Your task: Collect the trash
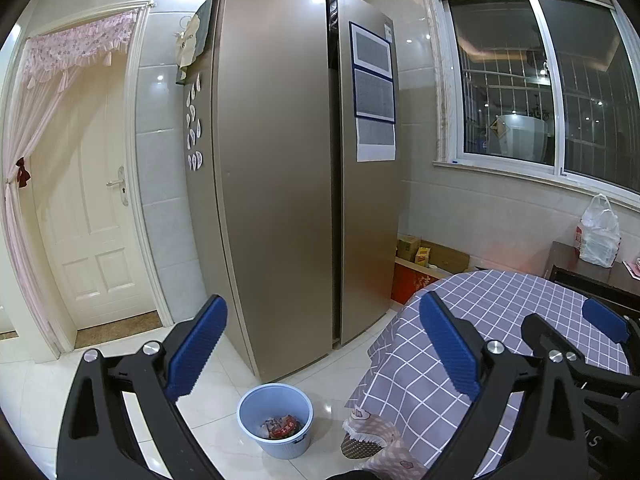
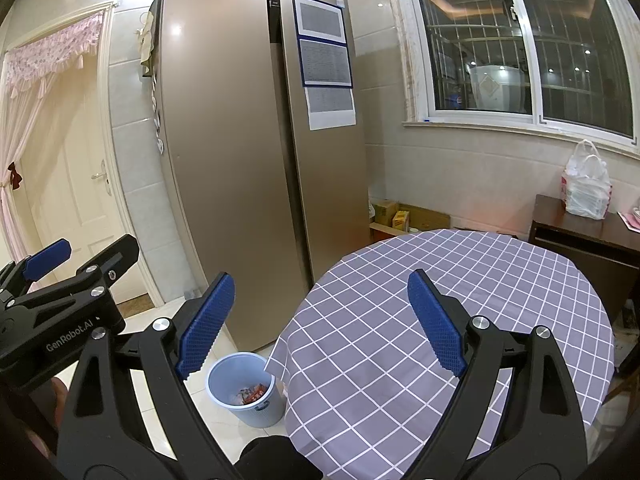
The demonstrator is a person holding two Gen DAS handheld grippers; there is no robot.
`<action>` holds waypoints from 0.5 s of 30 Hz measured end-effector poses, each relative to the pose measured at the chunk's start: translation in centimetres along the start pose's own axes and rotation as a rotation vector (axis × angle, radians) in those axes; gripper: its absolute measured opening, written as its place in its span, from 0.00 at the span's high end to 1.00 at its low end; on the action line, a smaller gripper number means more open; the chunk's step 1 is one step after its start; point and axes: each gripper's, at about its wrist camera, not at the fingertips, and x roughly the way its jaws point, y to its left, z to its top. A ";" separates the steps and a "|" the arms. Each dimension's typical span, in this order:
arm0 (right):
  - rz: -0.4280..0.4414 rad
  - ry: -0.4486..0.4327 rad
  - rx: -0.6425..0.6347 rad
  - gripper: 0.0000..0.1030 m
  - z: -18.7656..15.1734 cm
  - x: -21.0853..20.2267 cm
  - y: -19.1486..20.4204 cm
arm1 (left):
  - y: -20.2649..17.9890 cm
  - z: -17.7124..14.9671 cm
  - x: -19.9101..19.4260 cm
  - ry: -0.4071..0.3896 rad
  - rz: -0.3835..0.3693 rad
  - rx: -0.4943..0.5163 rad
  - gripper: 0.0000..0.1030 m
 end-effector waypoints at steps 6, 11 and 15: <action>-0.001 0.001 0.000 0.15 -0.1 -0.1 -0.1 | -0.2 -0.1 -0.1 0.000 -0.001 0.000 0.08; 0.001 -0.001 0.001 0.15 -0.1 -0.2 -0.2 | -0.3 -0.2 -0.3 -0.002 0.002 0.003 0.08; -0.001 -0.003 0.001 0.15 -0.1 -0.3 -0.1 | -0.3 -0.3 -0.3 -0.001 0.001 0.001 0.08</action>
